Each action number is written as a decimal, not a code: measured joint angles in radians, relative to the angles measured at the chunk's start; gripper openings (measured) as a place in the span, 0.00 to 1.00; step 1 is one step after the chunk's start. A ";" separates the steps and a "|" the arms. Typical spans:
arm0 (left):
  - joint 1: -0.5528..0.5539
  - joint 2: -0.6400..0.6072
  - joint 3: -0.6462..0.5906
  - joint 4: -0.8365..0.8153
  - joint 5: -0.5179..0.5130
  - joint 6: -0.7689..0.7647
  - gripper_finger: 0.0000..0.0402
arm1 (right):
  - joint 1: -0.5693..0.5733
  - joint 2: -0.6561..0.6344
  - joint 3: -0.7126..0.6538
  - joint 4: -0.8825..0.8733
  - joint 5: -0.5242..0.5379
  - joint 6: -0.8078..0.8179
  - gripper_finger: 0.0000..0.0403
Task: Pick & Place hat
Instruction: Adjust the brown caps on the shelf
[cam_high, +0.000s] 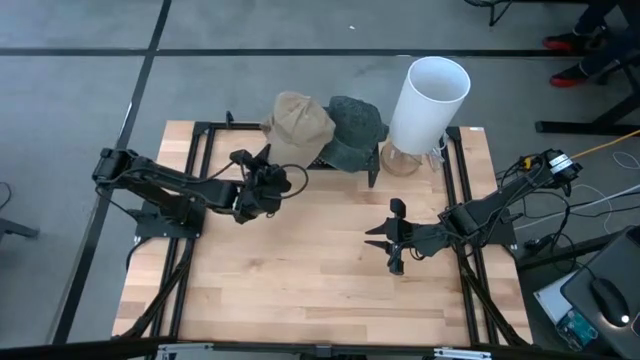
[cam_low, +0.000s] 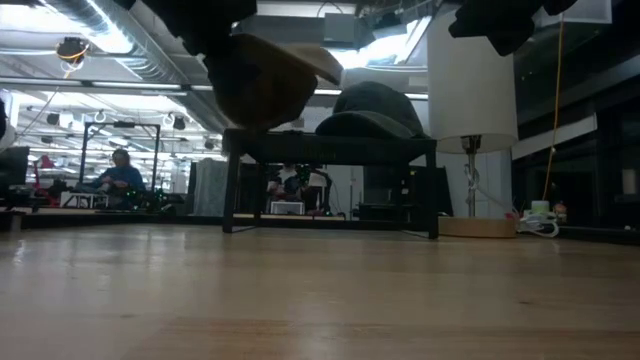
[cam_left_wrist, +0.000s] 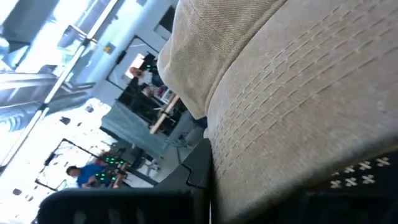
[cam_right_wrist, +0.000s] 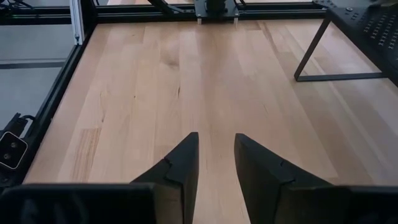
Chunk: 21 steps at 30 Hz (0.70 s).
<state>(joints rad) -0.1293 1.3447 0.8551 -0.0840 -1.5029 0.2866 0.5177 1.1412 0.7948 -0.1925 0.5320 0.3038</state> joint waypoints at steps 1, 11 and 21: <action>-0.005 -0.005 0.000 0.010 -0.012 0.016 0.06 | 0.000 0.000 0.000 0.000 0.000 0.000 0.26; -0.091 -0.123 0.000 0.046 -0.053 0.042 0.06 | 0.000 0.000 0.000 0.000 0.003 -0.007 0.26; -0.292 -0.225 0.000 0.151 0.045 0.026 0.06 | 0.000 0.000 0.000 0.028 0.028 -0.065 0.26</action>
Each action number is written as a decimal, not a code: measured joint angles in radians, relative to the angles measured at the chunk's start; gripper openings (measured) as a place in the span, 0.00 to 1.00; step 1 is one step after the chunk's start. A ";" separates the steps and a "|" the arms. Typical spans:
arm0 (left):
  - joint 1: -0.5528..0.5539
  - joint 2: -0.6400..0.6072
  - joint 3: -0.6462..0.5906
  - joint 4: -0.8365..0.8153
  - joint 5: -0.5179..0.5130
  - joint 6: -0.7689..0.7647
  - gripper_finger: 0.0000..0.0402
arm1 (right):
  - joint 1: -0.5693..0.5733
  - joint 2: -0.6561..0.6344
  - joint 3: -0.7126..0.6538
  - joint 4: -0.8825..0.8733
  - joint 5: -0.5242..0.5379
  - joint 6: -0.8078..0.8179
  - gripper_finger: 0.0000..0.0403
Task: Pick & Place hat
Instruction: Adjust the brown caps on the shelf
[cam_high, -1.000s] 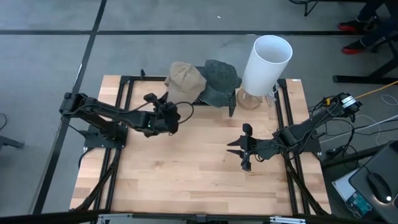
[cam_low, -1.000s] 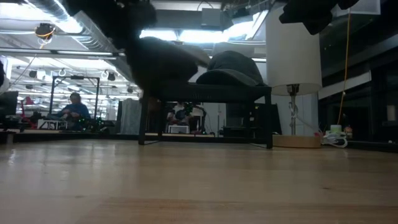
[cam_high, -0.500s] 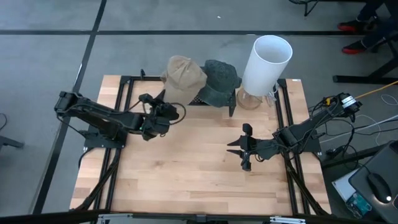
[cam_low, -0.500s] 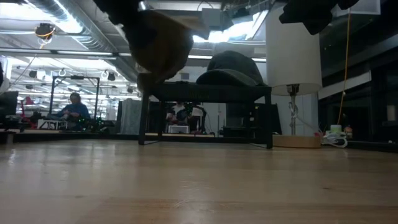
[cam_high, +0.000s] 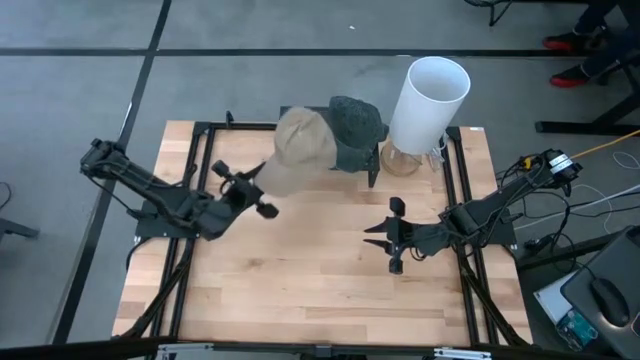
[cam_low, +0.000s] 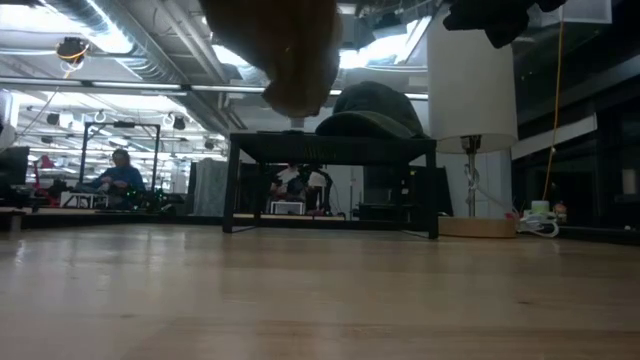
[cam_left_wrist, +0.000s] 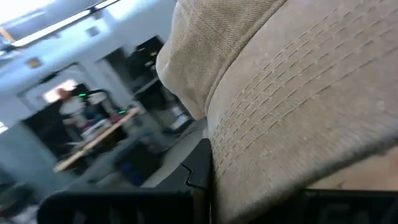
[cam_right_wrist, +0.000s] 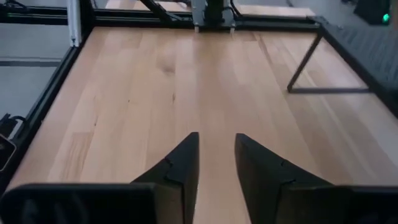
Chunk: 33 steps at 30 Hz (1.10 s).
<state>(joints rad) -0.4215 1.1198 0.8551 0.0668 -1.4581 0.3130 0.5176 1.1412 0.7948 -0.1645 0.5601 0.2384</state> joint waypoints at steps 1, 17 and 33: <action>-0.020 -0.001 0.000 0.005 0.003 -0.013 0.06 | 0.000 0.000 0.000 0.011 0.000 -0.018 0.26; -0.182 0.015 0.000 0.009 -0.048 -0.108 0.06 | 0.018 0.090 0.000 0.227 -0.003 -0.200 0.26; -0.042 0.025 0.000 0.152 -0.096 0.068 0.06 | 0.018 0.090 0.000 0.227 -0.003 -0.197 0.26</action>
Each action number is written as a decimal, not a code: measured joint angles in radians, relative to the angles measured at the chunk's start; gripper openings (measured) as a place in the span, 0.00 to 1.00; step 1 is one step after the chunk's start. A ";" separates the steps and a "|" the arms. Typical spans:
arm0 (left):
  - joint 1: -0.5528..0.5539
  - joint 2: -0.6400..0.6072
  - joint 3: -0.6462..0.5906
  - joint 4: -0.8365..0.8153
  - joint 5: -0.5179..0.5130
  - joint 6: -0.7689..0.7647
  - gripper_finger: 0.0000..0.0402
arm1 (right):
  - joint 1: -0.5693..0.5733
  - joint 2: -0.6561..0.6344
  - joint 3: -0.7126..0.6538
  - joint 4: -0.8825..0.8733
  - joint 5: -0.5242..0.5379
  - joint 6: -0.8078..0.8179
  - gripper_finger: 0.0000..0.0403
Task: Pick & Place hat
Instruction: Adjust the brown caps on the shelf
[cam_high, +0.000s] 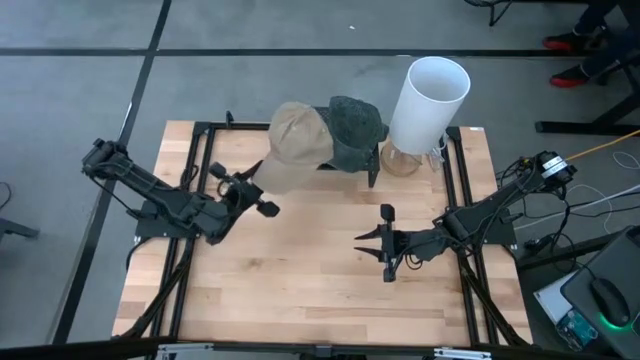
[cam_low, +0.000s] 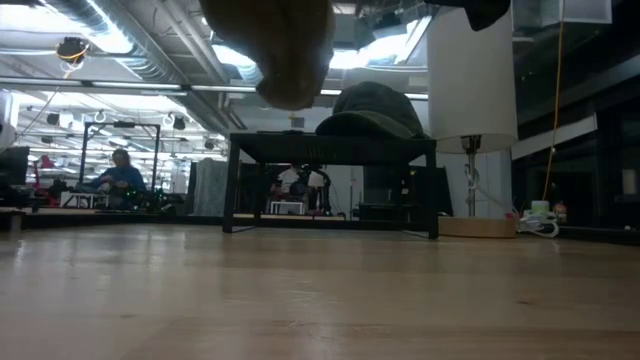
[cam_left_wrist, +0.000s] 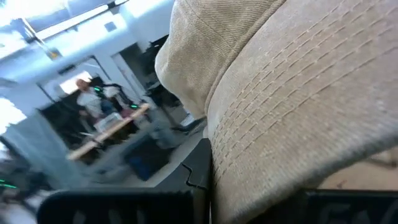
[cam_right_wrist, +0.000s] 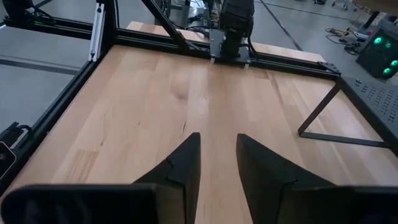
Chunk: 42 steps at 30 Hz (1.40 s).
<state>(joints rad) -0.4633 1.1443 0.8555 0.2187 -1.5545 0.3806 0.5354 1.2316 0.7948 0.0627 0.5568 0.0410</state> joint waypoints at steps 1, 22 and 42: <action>0.012 0.006 0.000 0.004 -0.003 0.038 0.06 | 0.000 0.000 0.000 0.000 0.000 0.000 0.26; 0.346 0.060 0.255 -0.684 0.641 -0.365 0.06 | 0.000 0.000 0.000 -0.026 0.000 0.003 0.26; 0.299 0.063 0.654 -1.449 0.775 -0.693 0.06 | 0.000 0.000 0.000 -0.031 0.000 0.006 0.26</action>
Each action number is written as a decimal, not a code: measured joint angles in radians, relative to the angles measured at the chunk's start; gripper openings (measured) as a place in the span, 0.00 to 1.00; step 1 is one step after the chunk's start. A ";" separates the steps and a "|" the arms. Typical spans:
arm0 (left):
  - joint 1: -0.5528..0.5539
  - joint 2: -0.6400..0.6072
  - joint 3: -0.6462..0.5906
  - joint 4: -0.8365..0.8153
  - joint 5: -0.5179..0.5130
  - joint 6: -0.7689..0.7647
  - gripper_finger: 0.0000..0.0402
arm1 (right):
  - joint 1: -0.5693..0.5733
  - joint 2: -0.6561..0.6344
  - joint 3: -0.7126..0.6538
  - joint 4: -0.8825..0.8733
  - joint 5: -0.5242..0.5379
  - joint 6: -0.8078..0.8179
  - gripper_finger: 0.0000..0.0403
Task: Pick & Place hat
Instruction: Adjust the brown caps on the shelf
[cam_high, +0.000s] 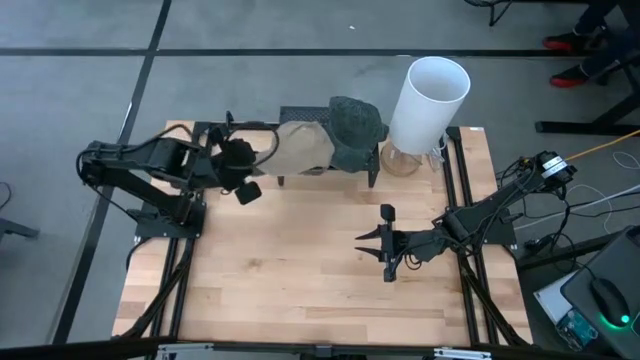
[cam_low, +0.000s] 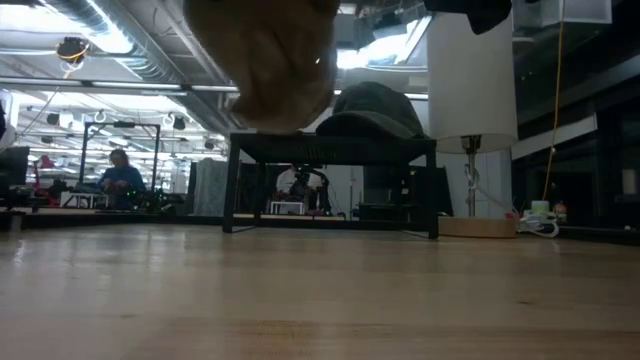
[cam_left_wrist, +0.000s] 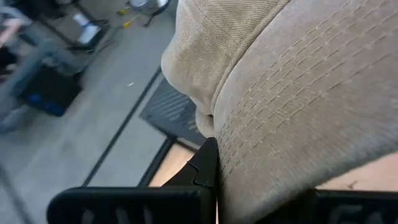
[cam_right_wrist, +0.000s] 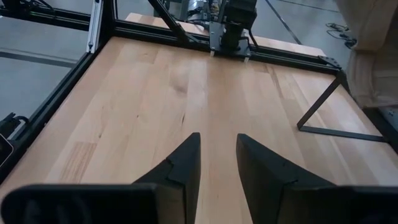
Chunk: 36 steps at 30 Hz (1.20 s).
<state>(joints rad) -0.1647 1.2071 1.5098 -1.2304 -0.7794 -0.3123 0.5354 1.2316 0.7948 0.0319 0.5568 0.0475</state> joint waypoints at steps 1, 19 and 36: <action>-0.007 0.000 0.016 0.000 0.016 0.007 0.06 | 0.000 0.000 0.000 0.000 0.000 0.000 0.26; 0.051 0.249 0.006 0.001 -0.296 0.220 0.06 | 0.000 0.000 0.000 0.007 0.000 0.000 0.26; 0.148 0.562 0.005 0.000 -0.452 0.198 0.17 | 0.000 0.000 0.000 0.000 -0.008 0.000 0.26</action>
<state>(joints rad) -0.0167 1.7687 1.5149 -1.2307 -1.2318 -0.1138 0.5350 1.2316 0.7948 0.0323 0.5486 0.0479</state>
